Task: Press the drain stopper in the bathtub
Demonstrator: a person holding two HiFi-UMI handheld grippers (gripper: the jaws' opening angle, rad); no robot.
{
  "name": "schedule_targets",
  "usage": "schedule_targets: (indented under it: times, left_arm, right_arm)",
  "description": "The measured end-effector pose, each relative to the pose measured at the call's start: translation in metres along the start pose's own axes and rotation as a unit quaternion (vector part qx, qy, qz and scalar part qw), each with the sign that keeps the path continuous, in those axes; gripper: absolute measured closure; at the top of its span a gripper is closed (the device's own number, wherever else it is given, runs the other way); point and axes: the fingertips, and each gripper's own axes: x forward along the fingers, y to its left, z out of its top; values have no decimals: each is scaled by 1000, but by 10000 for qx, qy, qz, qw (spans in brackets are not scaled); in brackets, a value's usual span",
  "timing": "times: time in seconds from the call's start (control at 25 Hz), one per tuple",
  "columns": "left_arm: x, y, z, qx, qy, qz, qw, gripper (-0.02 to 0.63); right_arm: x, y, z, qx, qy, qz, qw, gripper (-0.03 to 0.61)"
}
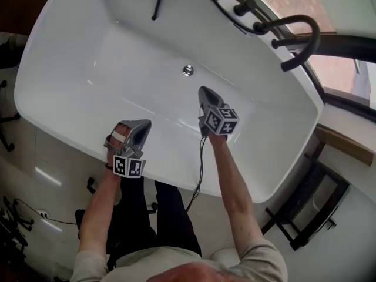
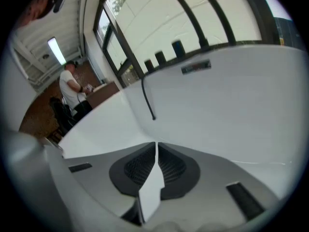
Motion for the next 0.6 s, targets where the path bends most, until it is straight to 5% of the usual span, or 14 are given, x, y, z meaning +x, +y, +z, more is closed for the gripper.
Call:
schedule_targets:
  times: [0.16, 0.28, 0.44, 0.6]
  left_arm:
    - [3, -8, -9, -441, 256, -322, 9982, 612]
    - [-21, 36, 40, -1286, 6, 20, 9917, 612]
    - [-111, 145, 136, -2563, -1111, 778, 9570, 612]
    - [-212, 204, 219, -3327, -2198, 776, 9138, 612]
  right_arm:
    - [-131, 80, 62, -101, -652, 336, 9973, 561]
    - [-231, 120, 108, -846, -900, 457, 9913, 561]
    - [-304, 177, 140, -1365, -1289, 632, 9802, 561]
    - [-366, 246, 171, -1431, -1918, 920, 9666, 563]
